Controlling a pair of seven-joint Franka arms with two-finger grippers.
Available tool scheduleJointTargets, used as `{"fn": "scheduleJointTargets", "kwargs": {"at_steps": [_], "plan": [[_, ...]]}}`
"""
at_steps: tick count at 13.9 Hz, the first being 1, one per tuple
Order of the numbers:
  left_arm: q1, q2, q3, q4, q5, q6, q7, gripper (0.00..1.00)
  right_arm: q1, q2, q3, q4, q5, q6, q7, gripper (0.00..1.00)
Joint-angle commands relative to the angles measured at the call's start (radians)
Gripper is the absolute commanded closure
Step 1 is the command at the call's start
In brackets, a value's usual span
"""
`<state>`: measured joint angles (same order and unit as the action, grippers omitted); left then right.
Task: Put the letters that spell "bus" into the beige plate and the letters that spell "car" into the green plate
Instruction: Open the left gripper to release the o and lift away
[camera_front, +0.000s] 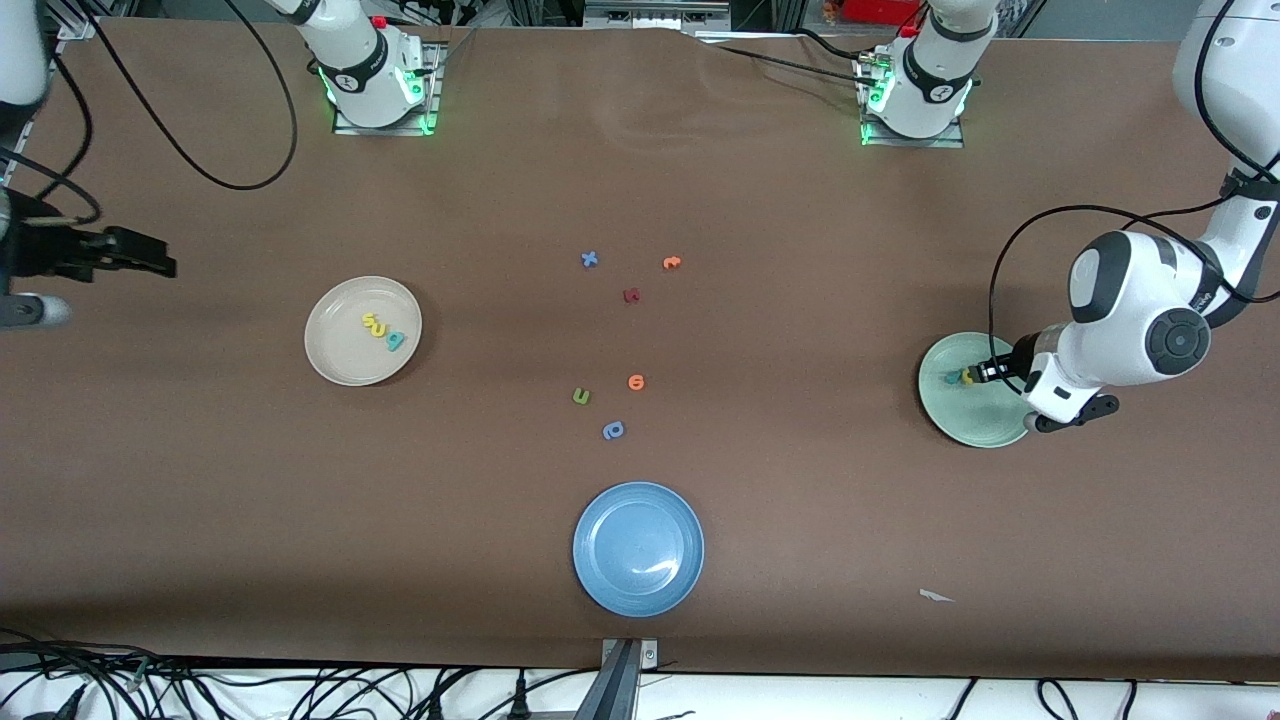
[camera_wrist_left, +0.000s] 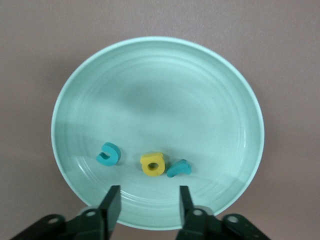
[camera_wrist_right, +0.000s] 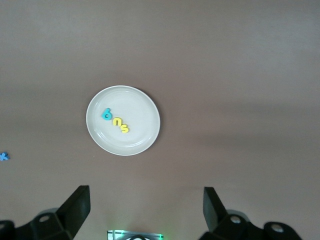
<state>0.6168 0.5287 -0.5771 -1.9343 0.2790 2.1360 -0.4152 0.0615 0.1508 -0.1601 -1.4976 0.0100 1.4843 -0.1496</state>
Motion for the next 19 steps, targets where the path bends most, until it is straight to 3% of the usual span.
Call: {"fn": "scheduleJointTargets", "kwargs": {"at_steps": [1, 5, 10, 14, 17, 19], "plan": [[-0.012, 0.001, -0.009, 0.078, 0.028, -0.086, 0.004, 0.00, -0.045, -0.128, 0.046, -0.119, -0.033, 0.043, 0.016, 0.00], [-0.071, 0.004, -0.012, 0.289, 0.023, -0.336, 0.010, 0.00, -0.104, -0.200, 0.112, -0.130, -0.015, 0.056, 0.051, 0.00], [-0.126, 0.008, -0.012, 0.530, 0.026, -0.583, 0.022, 0.00, -0.095, -0.189, 0.114, -0.188, -0.028, 0.106, 0.093, 0.00], [-0.153, 0.007, -0.013, 0.682, 0.022, -0.723, 0.023, 0.00, -0.095, -0.194, 0.116, -0.194, -0.028, 0.111, 0.093, 0.00], [-0.187, -0.001, -0.009, 0.739, 0.002, -0.746, 0.023, 0.00, -0.095, -0.188, 0.123, -0.185, -0.028, 0.100, 0.079, 0.00], [-0.254, -0.006, 0.048, 0.779, -0.001, -0.766, 0.024, 0.00, -0.095, -0.177, 0.123, -0.164, -0.030, 0.102, 0.081, 0.00]]}}
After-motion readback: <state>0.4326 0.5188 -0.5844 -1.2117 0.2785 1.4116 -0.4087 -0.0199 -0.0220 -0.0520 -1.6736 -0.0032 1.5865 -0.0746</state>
